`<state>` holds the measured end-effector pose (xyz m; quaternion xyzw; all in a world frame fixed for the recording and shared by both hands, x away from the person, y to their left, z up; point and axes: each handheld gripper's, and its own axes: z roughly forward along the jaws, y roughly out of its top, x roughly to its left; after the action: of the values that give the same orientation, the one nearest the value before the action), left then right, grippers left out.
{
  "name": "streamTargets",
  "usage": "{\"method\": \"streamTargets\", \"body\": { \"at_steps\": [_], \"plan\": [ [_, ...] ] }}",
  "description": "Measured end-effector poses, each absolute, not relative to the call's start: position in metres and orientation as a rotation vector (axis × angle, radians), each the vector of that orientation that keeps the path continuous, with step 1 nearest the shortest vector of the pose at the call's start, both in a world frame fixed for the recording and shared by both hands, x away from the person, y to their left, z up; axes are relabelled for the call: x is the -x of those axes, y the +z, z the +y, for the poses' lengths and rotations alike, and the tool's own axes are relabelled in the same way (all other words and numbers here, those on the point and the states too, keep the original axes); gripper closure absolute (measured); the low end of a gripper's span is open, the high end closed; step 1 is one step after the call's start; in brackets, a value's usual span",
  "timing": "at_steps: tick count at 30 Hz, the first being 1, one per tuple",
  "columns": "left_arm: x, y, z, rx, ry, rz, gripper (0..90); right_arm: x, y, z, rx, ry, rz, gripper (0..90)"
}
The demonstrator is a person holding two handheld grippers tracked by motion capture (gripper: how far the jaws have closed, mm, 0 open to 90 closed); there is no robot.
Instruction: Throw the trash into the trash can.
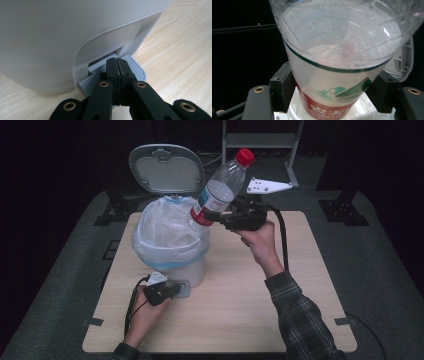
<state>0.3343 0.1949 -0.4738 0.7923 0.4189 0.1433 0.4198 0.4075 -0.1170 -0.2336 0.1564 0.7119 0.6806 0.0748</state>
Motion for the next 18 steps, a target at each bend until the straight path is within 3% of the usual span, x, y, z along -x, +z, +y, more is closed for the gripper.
{"method": "streamTargets", "body": {
  "at_steps": [18],
  "plan": [
    [-0.334, -0.474, 0.195, -1.990, 0.362, 1.045, 89.0, -0.427, -0.250, -0.094, -0.522, 2.001, 2.189, 28.5]
  ]
}}
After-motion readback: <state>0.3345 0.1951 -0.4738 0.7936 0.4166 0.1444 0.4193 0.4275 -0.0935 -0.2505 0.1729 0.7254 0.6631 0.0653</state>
